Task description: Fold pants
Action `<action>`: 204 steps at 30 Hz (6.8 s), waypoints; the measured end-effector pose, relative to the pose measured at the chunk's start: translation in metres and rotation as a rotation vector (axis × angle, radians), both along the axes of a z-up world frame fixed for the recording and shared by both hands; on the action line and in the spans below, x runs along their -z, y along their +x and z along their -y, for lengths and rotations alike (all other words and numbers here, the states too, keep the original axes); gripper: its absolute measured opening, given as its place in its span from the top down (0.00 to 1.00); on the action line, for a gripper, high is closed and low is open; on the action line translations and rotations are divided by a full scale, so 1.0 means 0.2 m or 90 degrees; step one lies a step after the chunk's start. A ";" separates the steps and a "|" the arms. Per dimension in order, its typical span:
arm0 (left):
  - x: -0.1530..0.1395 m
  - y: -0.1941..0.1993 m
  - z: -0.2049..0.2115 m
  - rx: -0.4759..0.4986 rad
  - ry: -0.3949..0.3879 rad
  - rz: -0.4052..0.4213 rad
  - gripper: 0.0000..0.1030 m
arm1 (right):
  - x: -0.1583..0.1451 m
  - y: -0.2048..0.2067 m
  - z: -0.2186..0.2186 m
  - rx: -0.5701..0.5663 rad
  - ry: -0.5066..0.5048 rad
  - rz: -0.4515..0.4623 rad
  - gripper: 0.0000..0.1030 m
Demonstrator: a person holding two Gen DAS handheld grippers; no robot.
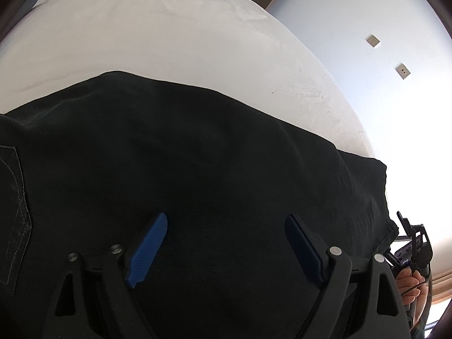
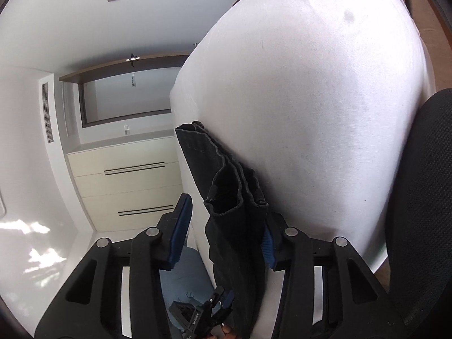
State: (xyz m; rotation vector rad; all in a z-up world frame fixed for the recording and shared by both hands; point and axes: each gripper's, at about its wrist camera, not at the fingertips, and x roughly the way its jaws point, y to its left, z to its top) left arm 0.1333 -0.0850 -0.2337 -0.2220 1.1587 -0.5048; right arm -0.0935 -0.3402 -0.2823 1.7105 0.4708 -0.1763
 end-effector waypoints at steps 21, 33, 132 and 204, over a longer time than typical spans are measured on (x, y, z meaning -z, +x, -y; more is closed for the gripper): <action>0.02 -0.02 -0.03 -0.002 -0.019 0.004 0.16 | -0.13 0.08 -0.03 -0.042 -0.167 -0.135 0.90; 0.02 0.01 -0.19 -0.052 -0.141 -0.039 0.15 | -0.60 0.67 -1.30 -0.594 -0.904 -0.127 0.91; -0.05 -0.16 -0.37 -0.003 0.115 0.049 0.45 | 0.04 0.77 -0.56 -0.738 -0.167 0.102 0.61; 0.28 -0.43 -2.02 -0.616 -0.482 -0.069 0.81 | -0.20 0.76 -0.87 -0.684 -0.082 -0.017 0.63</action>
